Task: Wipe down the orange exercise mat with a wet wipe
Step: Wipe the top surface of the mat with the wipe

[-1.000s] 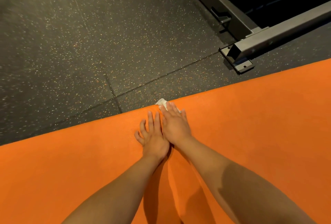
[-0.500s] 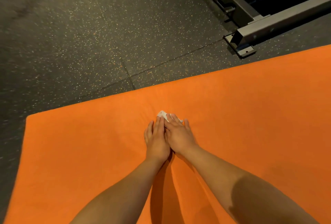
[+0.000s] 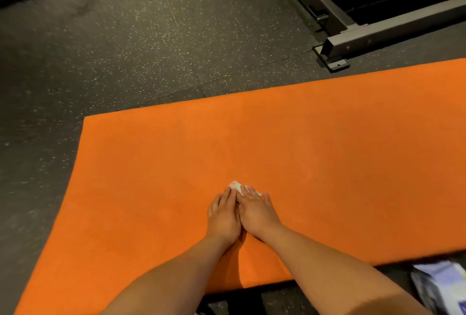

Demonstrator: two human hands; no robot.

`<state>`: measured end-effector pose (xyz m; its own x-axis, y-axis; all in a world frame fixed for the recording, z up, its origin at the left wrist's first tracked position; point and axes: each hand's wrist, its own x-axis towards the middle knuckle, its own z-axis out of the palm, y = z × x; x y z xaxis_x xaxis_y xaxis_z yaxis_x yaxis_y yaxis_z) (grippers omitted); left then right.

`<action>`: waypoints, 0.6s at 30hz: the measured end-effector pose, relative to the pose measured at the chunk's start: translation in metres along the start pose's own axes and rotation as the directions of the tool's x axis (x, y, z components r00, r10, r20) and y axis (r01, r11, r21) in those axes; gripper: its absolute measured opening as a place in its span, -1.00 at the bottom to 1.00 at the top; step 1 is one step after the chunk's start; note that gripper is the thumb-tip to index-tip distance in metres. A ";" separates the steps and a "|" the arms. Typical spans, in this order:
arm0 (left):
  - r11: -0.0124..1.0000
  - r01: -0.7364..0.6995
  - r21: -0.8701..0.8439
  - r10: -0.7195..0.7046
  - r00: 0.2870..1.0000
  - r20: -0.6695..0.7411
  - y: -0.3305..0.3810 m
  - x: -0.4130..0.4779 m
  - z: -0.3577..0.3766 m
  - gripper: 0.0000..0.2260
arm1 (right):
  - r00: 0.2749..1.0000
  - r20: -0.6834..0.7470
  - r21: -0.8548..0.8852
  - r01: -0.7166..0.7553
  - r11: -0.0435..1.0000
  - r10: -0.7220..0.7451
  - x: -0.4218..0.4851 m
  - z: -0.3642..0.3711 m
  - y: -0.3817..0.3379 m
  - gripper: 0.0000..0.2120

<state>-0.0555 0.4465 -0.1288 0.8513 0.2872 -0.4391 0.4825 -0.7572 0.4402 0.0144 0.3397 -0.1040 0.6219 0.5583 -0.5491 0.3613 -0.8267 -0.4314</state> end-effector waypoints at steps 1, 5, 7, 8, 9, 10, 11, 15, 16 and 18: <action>1.000 0.000 0.022 -0.001 1.000 0.018 -0.001 -0.015 0.002 -0.50 | 1.000 0.013 -0.010 -0.003 1.000 0.004 -0.013 0.007 -0.002 -0.51; 0.998 0.000 0.068 -0.004 0.998 0.062 0.000 -0.064 0.005 -0.51 | 0.998 0.051 -0.021 -0.036 0.999 0.037 -0.054 0.030 -0.007 -0.51; 0.996 0.004 0.087 -0.012 0.996 0.091 0.000 -0.081 0.006 -0.50 | 0.997 0.061 -0.019 -0.049 0.999 0.050 -0.071 0.040 -0.009 -0.51; 0.995 0.007 0.098 -0.017 0.995 0.103 0.002 -0.087 0.006 -0.51 | 0.997 0.059 -0.020 -0.055 0.998 0.056 -0.079 0.043 -0.009 -0.51; 0.994 0.014 0.106 -0.026 0.993 0.111 0.003 -0.093 0.006 -0.51 | 0.997 0.055 -0.024 -0.057 0.998 0.058 -0.086 0.046 -0.010 -0.51; 0.994 0.019 0.110 -0.032 0.993 0.115 0.004 -0.099 0.006 -0.52 | 0.997 0.041 -0.028 -0.057 0.998 0.058 -0.092 0.048 -0.010 -0.51; 0.994 0.024 0.111 -0.037 0.992 0.120 0.005 -0.104 0.007 -0.52 | 0.998 0.023 -0.030 -0.057 0.998 0.058 -0.098 0.050 -0.010 -0.52; 0.990 0.019 0.136 -0.036 0.992 0.124 0.007 -0.125 0.009 -0.53 | 0.998 -0.030 0.003 -0.051 0.999 0.051 -0.120 0.063 -0.012 -0.53; 0.991 0.018 0.136 -0.034 0.992 0.119 0.008 -0.129 0.008 -0.53 | 0.998 -0.028 0.008 -0.050 0.999 0.050 -0.124 0.064 -0.013 -0.53; 0.992 0.008 0.127 -0.020 0.995 0.095 0.009 -0.135 0.007 -0.54 | 0.998 -0.028 0.015 -0.047 0.999 0.048 -0.126 0.064 -0.015 -0.53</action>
<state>-0.1682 0.3967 -0.0713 0.8181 0.2452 -0.5203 0.4589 -0.8236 0.3334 -0.1137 0.2864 -0.0744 0.6577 0.5161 -0.5487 0.3212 -0.8510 -0.4154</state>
